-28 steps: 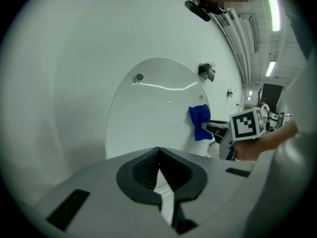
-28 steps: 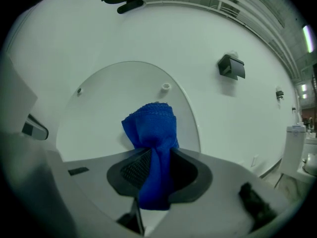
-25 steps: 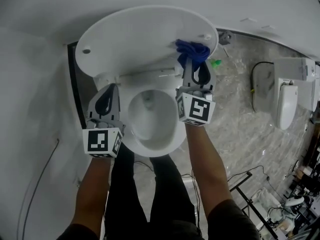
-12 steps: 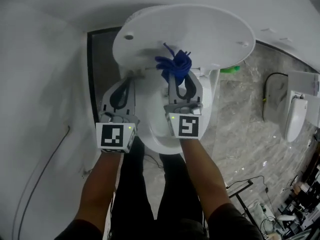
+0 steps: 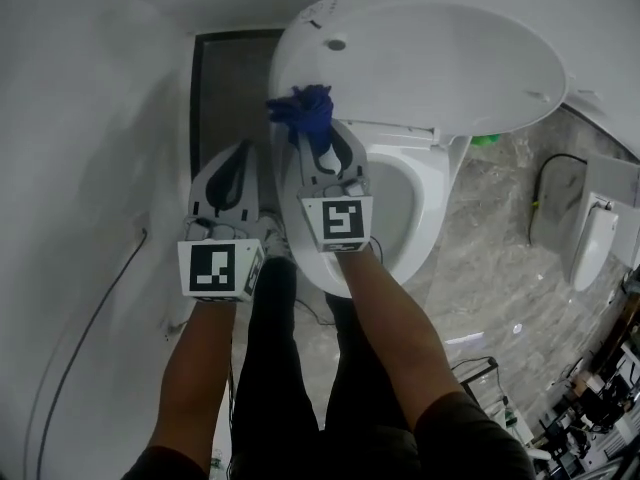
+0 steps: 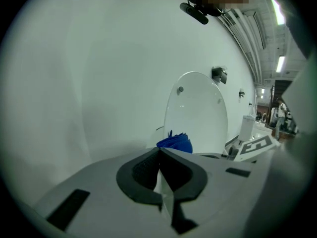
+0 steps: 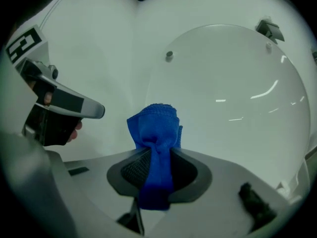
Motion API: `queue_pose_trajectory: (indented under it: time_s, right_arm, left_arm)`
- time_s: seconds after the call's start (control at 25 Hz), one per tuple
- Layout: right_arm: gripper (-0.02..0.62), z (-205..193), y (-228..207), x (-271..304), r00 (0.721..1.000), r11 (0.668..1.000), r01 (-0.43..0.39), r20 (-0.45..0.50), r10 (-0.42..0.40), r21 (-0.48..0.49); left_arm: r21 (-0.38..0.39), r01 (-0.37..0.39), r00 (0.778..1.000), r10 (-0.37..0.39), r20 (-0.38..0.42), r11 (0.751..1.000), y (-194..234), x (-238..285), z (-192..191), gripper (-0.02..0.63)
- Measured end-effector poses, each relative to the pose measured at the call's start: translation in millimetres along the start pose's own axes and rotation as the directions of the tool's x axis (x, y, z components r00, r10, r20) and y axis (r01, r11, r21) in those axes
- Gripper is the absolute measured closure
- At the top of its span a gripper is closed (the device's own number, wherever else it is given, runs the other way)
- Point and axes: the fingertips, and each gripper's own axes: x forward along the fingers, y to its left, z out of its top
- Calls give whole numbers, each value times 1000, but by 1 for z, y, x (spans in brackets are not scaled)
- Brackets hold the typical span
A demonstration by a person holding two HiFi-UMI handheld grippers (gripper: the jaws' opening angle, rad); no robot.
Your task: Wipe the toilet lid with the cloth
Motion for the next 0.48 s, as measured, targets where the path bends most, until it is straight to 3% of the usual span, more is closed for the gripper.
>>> queue_pose_trajectory:
  time_s: [0.2,0.48]
  right_arm:
    - [500,-18,6,15,997,999,-18,-69,20,27]
    - [500,-35,-34,19,993,1000,29,-116,-28,4]
  left_arm:
    - [-66,23,1000,-24,-11,998,1,-8,-9,595]
    - [-47,48,998,-49,-34,998,-16,7,-6,595]
